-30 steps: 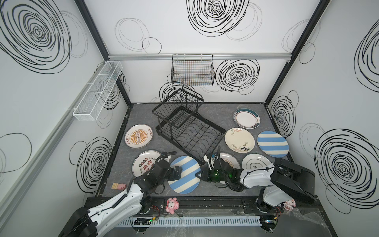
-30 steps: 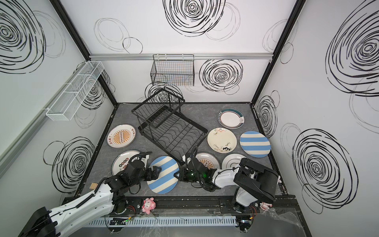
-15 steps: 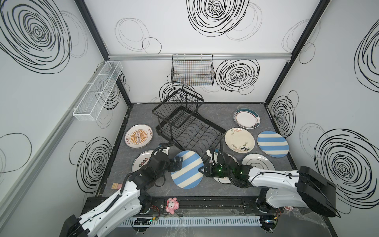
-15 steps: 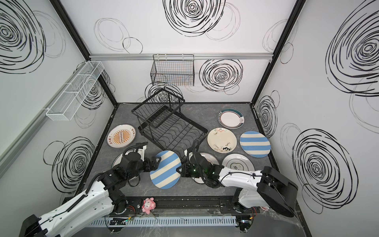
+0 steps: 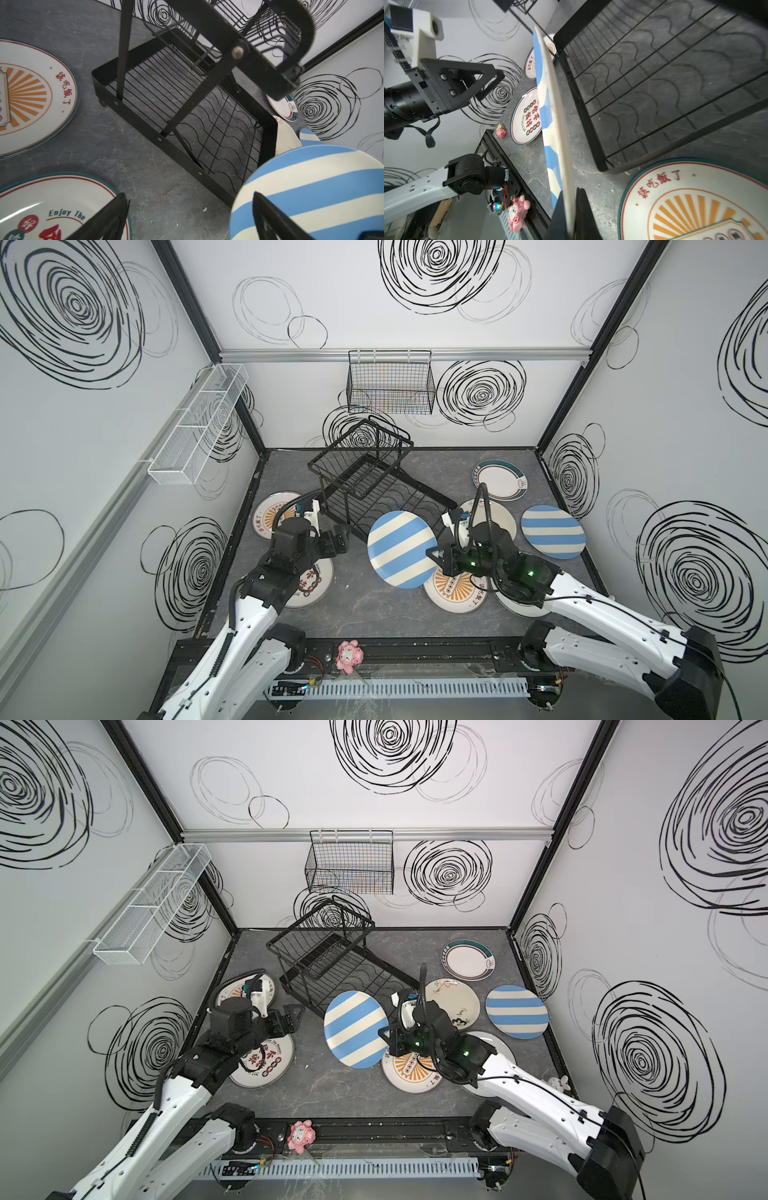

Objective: Load the plates into the dish rack
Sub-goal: 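Lift the striped plate upright with the right gripper while the left arm draws back, then lower the striped plate upright into the far end of the black rack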

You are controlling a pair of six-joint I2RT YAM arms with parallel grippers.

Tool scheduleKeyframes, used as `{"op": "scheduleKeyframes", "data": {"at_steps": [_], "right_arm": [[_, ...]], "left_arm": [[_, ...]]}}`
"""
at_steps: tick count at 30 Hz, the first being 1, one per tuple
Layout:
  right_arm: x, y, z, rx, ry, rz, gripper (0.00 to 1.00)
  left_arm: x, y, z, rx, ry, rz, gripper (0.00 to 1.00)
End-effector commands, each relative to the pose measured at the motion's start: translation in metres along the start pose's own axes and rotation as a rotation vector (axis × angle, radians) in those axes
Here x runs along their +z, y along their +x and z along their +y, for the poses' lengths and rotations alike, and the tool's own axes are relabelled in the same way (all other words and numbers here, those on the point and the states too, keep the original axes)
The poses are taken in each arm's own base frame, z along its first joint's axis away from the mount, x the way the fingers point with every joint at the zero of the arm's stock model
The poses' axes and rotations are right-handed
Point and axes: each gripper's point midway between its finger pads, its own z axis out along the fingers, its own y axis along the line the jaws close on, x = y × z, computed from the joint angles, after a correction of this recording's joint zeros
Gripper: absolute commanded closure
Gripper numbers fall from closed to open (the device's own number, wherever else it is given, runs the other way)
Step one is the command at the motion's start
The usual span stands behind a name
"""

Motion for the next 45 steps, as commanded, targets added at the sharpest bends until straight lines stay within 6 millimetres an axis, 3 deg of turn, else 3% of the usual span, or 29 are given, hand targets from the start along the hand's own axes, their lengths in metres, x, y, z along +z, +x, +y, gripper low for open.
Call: {"op": "scheduleKeyframes", "data": {"at_steps": [1,5,9,14,21,30,38,45], "right_arm": [[-0.033,-0.043,0.007,-0.112,0.051,-0.101,1.0],[-0.062,-0.102,0.018,-0.195,0.081,-0.243,1.0],[-0.079,-0.163,0.033,-0.314,0.114,-0.355,1.0],[-0.078,-0.225,0.046,-0.469,0.165,-0.472,1.0],[-0.056,-0.296,0.057,-0.686,0.264,-0.613,1.0],[-0.028,-0.335,0.054,-0.769,0.335,-0.72,1.0],[0.007,-0.341,0.052,-0.803,0.288,-0.7,1.0],[0.02,-0.341,0.052,-0.826,0.266,-0.689,1.0]], "left_arm": [[0.0,-0.003,0.0,0.04,0.037,0.022,0.04],[0.009,0.0,0.006,0.019,0.045,0.042,0.04],[0.015,0.007,0.001,0.024,0.095,0.054,0.04],[0.016,0.008,-0.001,0.028,0.112,0.05,0.04],[0.016,0.004,-0.003,-0.003,0.131,0.018,0.04],[0.018,0.013,0.008,-0.112,0.107,-0.012,0.04],[0.021,0.018,0.012,-0.121,0.089,-0.007,0.04],[0.038,0.035,0.008,-0.12,0.055,0.002,0.04]]}}
